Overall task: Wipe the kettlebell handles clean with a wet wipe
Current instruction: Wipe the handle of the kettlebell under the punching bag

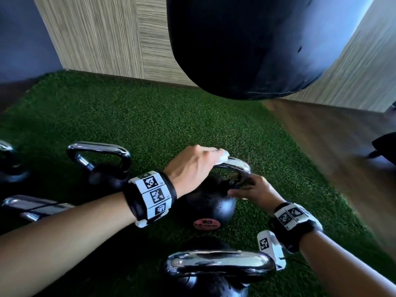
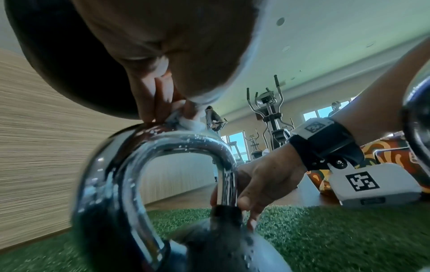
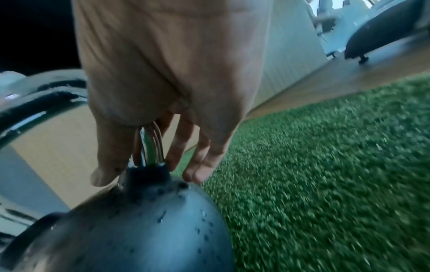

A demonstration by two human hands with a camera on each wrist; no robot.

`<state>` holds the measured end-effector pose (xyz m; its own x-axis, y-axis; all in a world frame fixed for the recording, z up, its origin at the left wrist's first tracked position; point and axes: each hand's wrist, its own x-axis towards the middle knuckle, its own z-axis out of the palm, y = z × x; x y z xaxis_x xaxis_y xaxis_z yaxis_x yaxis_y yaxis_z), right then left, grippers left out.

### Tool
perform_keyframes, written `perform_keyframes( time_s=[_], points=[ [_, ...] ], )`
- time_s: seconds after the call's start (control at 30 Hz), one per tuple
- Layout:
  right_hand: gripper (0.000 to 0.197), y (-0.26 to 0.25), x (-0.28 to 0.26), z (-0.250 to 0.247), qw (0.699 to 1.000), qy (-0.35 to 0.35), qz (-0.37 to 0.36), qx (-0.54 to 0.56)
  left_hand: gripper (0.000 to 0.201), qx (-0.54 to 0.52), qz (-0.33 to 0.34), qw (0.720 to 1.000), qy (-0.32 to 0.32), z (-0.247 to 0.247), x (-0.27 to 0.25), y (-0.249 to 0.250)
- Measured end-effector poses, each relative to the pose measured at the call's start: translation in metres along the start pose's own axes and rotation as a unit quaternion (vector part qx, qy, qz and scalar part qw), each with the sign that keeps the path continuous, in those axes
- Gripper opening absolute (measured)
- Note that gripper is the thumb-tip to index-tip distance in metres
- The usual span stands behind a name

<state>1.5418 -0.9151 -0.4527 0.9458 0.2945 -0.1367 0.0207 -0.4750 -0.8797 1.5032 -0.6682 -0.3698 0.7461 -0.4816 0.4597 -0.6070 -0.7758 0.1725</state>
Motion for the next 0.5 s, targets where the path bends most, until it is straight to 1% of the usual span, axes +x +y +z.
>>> perform_keyframes(
  time_s=[0.07,0.1,0.17,0.2,0.23,0.3,0.33,0.37,0.43,0.5],
  points=[
    [0.049,0.008,0.003,0.009,0.999,0.026,-0.011,0.018,0.029,-0.012,0.008,1.0,0.004,-0.004,-0.01,-0.007],
    [0.052,0.012,0.004,0.011,0.999,0.038,-0.006,0.02,0.03,-0.034,-0.008,0.999,0.022,-0.006,-0.015,-0.013],
    [0.051,0.015,0.007,0.014,0.998,0.058,0.012,0.015,0.028,-0.084,-0.075,0.991,0.075,-0.012,-0.026,-0.028],
    [0.052,0.016,0.009,0.015,0.998,0.064,0.013,0.006,0.027,-0.091,-0.105,0.986,0.087,-0.014,-0.03,-0.034],
    [0.059,0.017,0.01,0.016,0.997,0.069,0.018,-0.02,0.028,-0.091,-0.113,0.986,0.082,-0.015,-0.034,-0.037],
    [0.077,0.021,0.015,0.018,0.993,0.09,0.048,-0.06,0.028,-0.082,-0.083,0.991,0.065,-0.012,-0.041,-0.034],
    [0.082,0.024,0.017,0.019,0.992,0.099,0.058,-0.056,0.027,-0.09,-0.079,0.991,0.068,-0.008,-0.044,-0.032],
    [0.085,0.028,0.019,0.019,0.992,0.101,0.063,-0.035,0.027,-0.106,-0.095,0.986,0.081,-0.006,-0.045,-0.03],
    [0.091,0.031,0.022,0.021,0.993,0.101,0.066,0.001,0.027,-0.136,-0.176,0.968,0.117,0.001,-0.048,-0.037],
    [0.085,0.033,0.022,0.02,0.994,0.09,0.057,0.014,0.024,-0.167,-0.266,0.943,0.112,0.01,-0.051,-0.047]
  ],
)
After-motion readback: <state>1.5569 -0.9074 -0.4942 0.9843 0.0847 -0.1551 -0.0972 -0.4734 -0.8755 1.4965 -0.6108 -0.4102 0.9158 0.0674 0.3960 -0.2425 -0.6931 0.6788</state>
